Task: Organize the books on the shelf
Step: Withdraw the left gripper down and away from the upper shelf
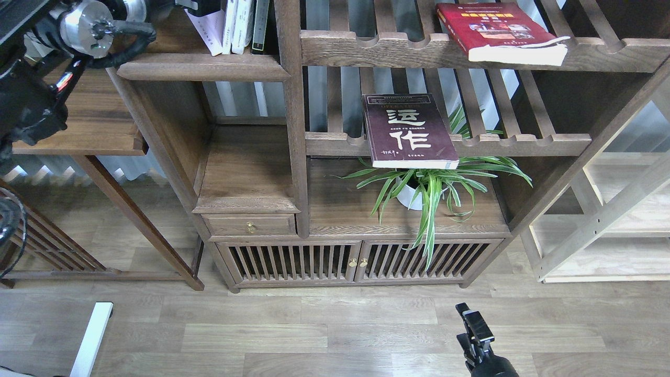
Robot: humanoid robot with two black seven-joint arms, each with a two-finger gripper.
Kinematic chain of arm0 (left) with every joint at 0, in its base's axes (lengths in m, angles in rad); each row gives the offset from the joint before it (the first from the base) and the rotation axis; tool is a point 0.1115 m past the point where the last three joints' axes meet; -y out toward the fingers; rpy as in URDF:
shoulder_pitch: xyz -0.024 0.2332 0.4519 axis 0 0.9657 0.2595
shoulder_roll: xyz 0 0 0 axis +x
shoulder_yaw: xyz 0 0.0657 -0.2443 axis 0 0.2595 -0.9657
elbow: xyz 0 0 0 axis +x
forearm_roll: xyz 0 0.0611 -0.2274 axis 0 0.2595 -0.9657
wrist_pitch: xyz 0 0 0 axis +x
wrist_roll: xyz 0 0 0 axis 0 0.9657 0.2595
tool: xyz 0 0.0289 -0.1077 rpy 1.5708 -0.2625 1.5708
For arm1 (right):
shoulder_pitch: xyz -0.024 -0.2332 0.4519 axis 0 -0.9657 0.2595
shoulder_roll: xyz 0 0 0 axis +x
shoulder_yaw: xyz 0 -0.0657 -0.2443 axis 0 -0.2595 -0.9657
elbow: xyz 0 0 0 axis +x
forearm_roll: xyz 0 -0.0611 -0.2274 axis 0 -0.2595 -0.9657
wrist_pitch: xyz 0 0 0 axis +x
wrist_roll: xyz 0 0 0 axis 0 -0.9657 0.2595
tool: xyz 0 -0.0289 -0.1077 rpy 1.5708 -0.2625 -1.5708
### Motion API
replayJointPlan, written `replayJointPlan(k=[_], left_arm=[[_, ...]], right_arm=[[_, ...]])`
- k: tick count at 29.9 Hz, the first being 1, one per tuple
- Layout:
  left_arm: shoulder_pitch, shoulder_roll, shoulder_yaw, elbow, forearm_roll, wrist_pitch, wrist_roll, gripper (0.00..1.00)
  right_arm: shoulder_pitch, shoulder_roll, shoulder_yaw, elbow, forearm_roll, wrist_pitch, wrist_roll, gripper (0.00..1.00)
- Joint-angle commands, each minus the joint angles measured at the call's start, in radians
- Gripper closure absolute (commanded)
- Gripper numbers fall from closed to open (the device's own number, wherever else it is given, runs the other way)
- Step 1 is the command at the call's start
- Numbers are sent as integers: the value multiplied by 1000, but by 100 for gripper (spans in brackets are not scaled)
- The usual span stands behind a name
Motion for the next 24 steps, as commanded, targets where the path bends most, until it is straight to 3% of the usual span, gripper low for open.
replayJointPlan(k=[1,6,11,21,24], left_arm=[[-17,-19,0,11,0,-6,0,0],[-29,-44,-3,19,-2,-18,-5,0],[-42,-64,-33,24,-8,-17,-93,0],[-43,-79,-99,8,-11,-18,-157,1],[-37,-81,-103,11,-14,-18,-196,1]], right_arm=[[-7,0,0,0,1,0,1,0],[-10,0,-14,2,1,0,1,1],[-16,-3,-18,2,0,0,-1,0],[-24,-3,-25,0,0,0,1,0],[-26,-4,-25,0,0,0,2,0]])
